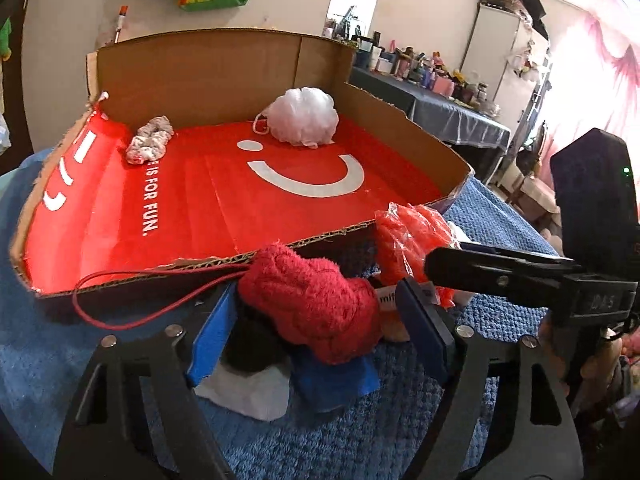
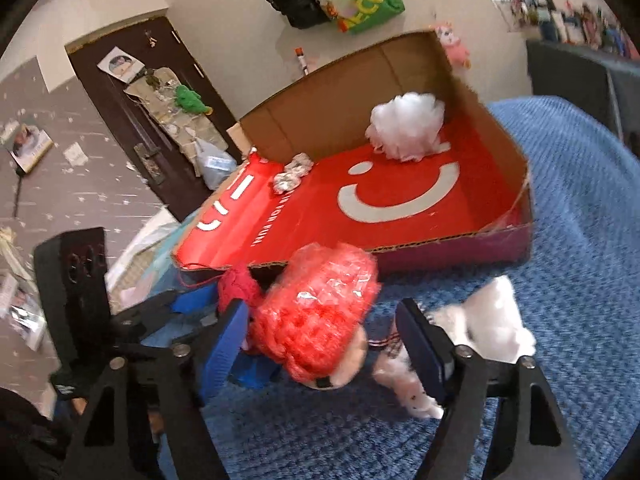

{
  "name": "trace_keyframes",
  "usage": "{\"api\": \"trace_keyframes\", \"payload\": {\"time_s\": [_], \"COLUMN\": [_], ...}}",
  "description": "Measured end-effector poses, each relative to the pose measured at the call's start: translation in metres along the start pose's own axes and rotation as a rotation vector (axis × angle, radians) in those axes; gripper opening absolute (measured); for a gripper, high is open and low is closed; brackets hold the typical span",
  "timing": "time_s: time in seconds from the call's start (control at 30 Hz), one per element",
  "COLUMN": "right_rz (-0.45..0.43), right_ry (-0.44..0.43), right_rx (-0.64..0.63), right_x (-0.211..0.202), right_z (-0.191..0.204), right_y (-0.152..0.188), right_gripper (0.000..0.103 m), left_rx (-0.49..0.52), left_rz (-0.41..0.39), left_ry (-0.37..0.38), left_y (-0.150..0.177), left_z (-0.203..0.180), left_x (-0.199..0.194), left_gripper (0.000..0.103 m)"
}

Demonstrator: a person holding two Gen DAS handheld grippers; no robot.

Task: Organize soft objects
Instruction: 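Grasp the red mesh puff with the right gripper while the left approaches the red knitted ball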

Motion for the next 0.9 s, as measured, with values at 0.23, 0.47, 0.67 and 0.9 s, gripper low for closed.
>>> {"api": "trace_keyframes", "payload": {"time_s": [0.23, 0.47, 0.67, 0.9], "right_rz": [-0.003, -0.048, -0.085, -0.113], "right_ry": [-0.018, -0.008, 0.007, 0.019], "right_rx": [-0.018, -0.016, -0.045, -0.058], "right_x": [0.002, -0.013, -0.027, -0.038], "right_z": [0.004, 0.007, 0.018, 0.027], "right_y": [0.0, -0.007, -0.013, -0.017], "right_gripper": [0.055, 0.053, 0.053, 0.053], "left_rx": [-0.017, -0.016, -0.024, -0.045], "left_rz": [0.006, -0.032, -0.074, -0.09], "left_ry": [0.031, 0.042, 0.054, 0.047], "left_y": [-0.001, -0.007, -0.016, -0.016], "left_z": [-0.001, -0.004, -0.004, 0.007], "left_x": [0.006, -0.012, -0.034, -0.051], "left_gripper": [0.052, 0.05, 0.047, 0.035]}}
Point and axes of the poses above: each gripper's, at about its wrist camera, not at the fingertips, and x roughly the way its jaws point, z to its left, y to its underside, the point moved 8 cm from there along x, roughly the way its jaws point, and after that the axes turned 6 degrees about -z, right-handed, at the moved point
